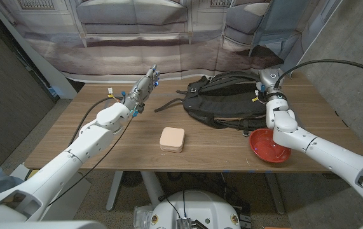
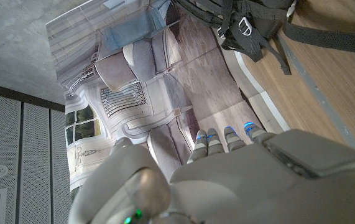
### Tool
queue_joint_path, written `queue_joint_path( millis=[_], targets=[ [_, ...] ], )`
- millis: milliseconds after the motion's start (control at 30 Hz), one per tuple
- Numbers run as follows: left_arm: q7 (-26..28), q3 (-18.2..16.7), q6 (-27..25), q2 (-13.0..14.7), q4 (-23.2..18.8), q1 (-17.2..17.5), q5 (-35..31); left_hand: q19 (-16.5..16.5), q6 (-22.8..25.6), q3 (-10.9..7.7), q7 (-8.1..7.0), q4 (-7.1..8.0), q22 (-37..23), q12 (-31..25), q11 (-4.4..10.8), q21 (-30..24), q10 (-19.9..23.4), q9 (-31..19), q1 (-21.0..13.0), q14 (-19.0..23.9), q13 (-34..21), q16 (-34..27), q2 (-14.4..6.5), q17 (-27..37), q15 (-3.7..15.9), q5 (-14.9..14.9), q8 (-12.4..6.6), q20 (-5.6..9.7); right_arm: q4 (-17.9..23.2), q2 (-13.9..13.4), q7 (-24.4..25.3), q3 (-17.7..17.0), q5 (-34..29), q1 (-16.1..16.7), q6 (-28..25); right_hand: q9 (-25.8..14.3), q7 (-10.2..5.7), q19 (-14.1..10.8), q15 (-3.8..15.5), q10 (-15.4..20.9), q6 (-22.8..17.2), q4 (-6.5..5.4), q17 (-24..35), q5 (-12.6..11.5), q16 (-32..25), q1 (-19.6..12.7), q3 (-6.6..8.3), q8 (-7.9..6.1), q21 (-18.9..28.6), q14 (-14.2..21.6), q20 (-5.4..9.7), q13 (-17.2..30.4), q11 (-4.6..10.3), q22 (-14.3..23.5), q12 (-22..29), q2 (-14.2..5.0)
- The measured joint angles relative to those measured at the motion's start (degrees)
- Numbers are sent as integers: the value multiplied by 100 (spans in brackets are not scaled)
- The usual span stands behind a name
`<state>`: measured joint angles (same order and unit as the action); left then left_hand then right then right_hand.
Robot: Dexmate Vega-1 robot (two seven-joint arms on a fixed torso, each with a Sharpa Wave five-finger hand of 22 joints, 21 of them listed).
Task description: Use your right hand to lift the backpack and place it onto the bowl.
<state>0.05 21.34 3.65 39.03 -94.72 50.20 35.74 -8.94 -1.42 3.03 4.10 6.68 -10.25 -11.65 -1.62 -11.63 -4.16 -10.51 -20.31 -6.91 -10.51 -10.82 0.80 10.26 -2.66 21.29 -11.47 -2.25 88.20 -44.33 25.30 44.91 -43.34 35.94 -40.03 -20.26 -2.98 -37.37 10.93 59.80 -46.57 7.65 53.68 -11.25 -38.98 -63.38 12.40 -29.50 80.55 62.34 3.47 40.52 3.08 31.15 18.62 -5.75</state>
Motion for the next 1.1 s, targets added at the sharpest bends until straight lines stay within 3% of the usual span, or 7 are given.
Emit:
queue_joint_path(
  millis=[267, 333, 900, 933, 967, 1100],
  targets=[
    [-47, 9, 9, -12, 69, -49, 9, 0, 0, -1, 0, 0, 0, 0, 0, 0, 0, 0, 0, 0, 0, 0, 0, 0, 0, 0, 0, 0, 118, -54, 17, -61, -63, 29, 121, -37, 0, 51, -1, 21, 0, -40, 59, 0, 26, 0, -40, 36, 89, 1, 12, 30, 19, -88, -89, 0],
    [-54, 16, 9, -17, 90, -69, 10, 0, 0, -1, 0, 1, 0, 0, 0, 0, 0, 0, 0, 0, 0, 0, 0, 0, 0, 0, 0, 0, 147, -69, 33, -81, -63, 40, 193, -37, 0, 50, -1, 21, 0, -39, 78, 1, 65, -104, -55, 47, 89, 1, 12, 33, 19, -101, -100, -104],
    [-125, 66, 26, -87, 229, -174, 9, 0, 0, 31, 0, -12, 0, 0, 0, 0, 0, 0, 0, 0, 0, 0, 0, 0, 0, 0, 0, 0, 488, -185, 115, -374, 193, 196, 689, -74, 0, 306, 2, 22, 0, -55, -49, -23, 428, -105, -71, 112, 189, -2, -19, 166, 20, -362, -232, -104],
    [-125, 66, 72, -90, 236, -175, 6, 0, 0, 45, 0, 2, 0, 0, 0, 0, 0, 0, 0, 0, 0, 0, 0, 0, 0, 0, 0, 0, 488, -225, 117, -564, 203, 294, 706, -84, 0, 306, 2, 22, 0, -55, -47, -23, 456, -105, -71, 113, 201, -2, -19, 169, 20, -375, -233, -104],
    [-160, 66, 79, -93, 242, -175, 6, 0, 0, 45, 0, 2, 0, 0, 0, 0, 0, 0, 0, 0, 0, 0, 0, 0, 0, 0, 0, 0, 711, -225, 117, -564, 210, 294, 723, -88, 0, 306, 2, 23, 0, -55, -52, -23, 467, -105, -71, 115, 211, -2, -19, 169, 20, -380, -233, -104],
    [-167, 66, 95, -98, 251, -176, 5, 0, 0, 45, 0, 2, 0, 0, 0, 0, 0, 0, -31, 0, 0, 0, -30, 0, 0, 0, 0, 0, 802, -241, 118, -633, 222, 332, 752, -90, 21, 327, 2, 23, -21, -55, -27, -23, 501, -105, -71, 128, 233, -2, -40, 178, 21, -431, -233, -104]
  ],
)
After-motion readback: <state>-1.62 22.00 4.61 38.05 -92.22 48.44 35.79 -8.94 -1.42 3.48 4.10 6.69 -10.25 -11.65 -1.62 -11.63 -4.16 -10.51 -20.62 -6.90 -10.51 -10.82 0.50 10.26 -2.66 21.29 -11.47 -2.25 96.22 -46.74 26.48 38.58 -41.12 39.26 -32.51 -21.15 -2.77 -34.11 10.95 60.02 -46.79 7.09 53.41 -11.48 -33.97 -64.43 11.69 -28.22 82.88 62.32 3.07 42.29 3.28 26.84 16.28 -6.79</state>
